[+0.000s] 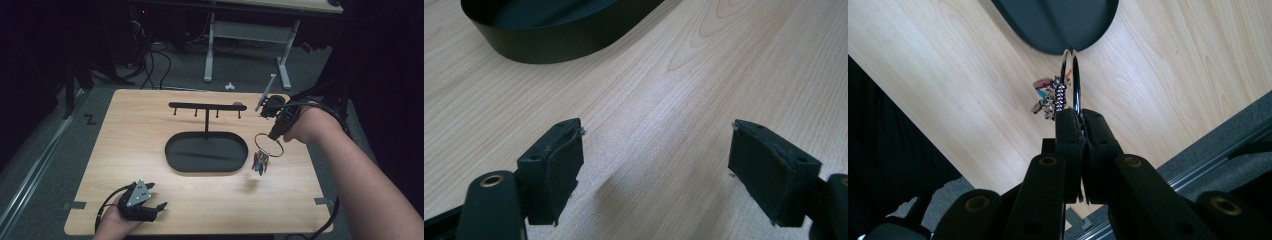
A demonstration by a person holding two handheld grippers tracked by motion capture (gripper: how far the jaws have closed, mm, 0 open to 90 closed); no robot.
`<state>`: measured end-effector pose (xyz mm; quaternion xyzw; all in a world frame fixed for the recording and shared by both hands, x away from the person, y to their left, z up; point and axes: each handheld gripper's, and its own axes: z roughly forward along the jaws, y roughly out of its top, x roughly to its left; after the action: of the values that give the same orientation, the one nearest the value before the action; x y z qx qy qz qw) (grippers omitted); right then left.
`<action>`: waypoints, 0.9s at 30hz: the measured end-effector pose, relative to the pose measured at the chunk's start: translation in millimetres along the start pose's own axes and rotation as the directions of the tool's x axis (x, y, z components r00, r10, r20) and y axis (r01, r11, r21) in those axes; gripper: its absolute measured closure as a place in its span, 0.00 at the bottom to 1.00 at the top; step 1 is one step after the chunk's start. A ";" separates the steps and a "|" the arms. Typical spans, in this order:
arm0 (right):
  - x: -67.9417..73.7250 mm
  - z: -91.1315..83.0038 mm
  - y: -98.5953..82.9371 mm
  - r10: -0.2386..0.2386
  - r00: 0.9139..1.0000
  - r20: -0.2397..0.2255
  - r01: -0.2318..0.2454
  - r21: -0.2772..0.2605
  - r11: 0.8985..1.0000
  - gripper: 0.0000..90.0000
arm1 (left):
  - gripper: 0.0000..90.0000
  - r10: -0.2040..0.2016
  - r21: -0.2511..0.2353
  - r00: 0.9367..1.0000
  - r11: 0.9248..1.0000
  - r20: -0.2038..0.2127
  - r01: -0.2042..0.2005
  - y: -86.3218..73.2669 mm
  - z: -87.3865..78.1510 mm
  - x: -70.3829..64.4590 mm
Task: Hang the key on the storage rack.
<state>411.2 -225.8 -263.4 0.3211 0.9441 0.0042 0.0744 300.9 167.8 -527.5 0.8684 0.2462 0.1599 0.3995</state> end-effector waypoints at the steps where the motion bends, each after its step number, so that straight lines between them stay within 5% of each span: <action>1: -1.0 0.0 2.7 -0.008 1.000 -0.001 0.008 -0.001 1.000 0.97 | 0.25 0.000 -0.002 1.000 1.000 -0.001 0.000 -0.1 0.1 -0.1; 27: -16.0 9.2 49.4 -0.011 1.000 -0.008 0.011 -0.027 1.000 0.97 | 0.25 0.018 0.010 1.000 1.000 0.011 -0.018 0.3 1.7 -2.4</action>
<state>455.0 -196.7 -267.5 0.3150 0.9460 0.0176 0.0750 299.9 165.2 -528.5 0.8736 0.2369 0.1576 0.3948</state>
